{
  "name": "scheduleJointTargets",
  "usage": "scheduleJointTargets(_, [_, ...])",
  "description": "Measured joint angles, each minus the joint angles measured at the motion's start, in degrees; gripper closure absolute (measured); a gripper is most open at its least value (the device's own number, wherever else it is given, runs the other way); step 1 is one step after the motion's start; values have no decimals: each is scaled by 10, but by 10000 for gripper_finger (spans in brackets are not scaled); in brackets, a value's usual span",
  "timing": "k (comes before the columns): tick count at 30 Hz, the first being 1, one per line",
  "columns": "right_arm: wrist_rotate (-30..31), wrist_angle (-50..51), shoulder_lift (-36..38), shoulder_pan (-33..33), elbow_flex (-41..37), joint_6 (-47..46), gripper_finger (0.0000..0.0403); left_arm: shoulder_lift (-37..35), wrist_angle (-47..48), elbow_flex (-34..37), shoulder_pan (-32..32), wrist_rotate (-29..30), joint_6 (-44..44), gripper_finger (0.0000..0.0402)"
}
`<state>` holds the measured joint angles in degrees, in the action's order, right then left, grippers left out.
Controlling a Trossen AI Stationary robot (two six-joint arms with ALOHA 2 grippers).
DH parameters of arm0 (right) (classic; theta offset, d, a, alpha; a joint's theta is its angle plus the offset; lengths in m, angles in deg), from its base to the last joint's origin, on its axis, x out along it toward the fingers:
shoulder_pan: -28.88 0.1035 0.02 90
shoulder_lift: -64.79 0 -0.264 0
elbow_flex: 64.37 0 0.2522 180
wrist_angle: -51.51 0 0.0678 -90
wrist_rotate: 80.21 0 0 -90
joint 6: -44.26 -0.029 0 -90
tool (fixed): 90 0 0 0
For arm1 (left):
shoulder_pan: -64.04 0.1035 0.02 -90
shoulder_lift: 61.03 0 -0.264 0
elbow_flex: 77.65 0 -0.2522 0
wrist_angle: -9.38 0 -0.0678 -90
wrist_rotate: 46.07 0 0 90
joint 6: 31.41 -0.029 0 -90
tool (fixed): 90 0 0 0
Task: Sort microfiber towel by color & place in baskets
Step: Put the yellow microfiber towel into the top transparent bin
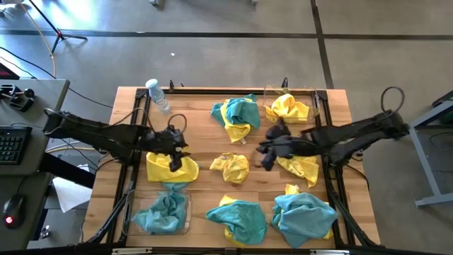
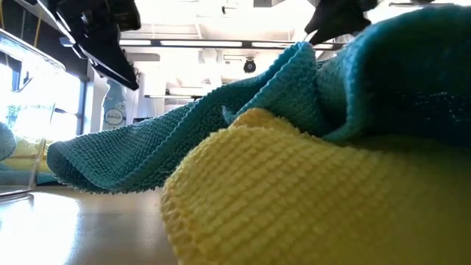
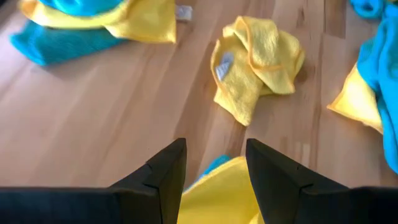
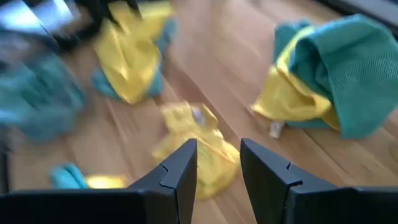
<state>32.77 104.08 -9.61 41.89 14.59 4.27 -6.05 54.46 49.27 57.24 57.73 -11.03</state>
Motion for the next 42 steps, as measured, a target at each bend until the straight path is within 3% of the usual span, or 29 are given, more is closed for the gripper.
scheduleJointTargets(9, [-107, 148, -230, -53, 208, 40, 286, -79, -1, 12, 48, 1, -49, 246])
scheduleJointTargets(15, [-136, 154, -344, -65, 264, 55, 286, -111, -4, 12, 74, -2, -60, 246])
scheduleJointTargets(21, [-205, 153, -424, -71, 279, 41, 286, -129, -4, 12, 74, -13, -59, 246])
scheduleJointTargets(30, [-219, 148, -504, -72, 279, 27, 291, -131, -4, 12, 74, -24, -55, 246])
scheduleJointTargets(34, [-236, 147, -516, -75, 281, 28, 352, -131, -3, 12, 73, -30, -47, 246])
scheduleJointTargets(36, [-227, 145, -508, -74, 280, 30, 388, -131, -3, 12, 73, -30, -45, 246])
scheduleJointTargets(42, [-140, 177, -424, -70, 276, 25, 393, -131, -3, 12, 73, -38, -45, 246])
